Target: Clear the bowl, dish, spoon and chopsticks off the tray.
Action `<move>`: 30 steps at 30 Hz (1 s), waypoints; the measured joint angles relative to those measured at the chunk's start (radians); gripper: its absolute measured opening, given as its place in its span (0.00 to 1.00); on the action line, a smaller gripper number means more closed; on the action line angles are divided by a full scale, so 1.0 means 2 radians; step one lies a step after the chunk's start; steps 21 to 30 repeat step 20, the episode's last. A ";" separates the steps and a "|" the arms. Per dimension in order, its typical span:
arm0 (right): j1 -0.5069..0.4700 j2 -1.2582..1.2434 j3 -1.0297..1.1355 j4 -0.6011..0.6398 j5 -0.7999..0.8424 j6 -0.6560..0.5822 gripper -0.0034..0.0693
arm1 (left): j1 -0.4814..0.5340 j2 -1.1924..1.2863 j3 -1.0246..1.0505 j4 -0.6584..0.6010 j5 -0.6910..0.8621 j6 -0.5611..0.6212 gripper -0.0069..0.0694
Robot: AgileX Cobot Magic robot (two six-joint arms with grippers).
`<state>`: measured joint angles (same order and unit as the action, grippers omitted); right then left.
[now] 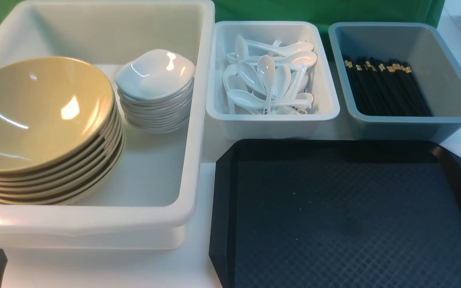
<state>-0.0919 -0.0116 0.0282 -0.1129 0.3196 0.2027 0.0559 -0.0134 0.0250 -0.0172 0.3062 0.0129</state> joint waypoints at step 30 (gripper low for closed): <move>0.000 0.000 0.000 0.000 0.000 0.000 0.22 | 0.000 0.000 0.000 0.000 0.000 -0.002 0.08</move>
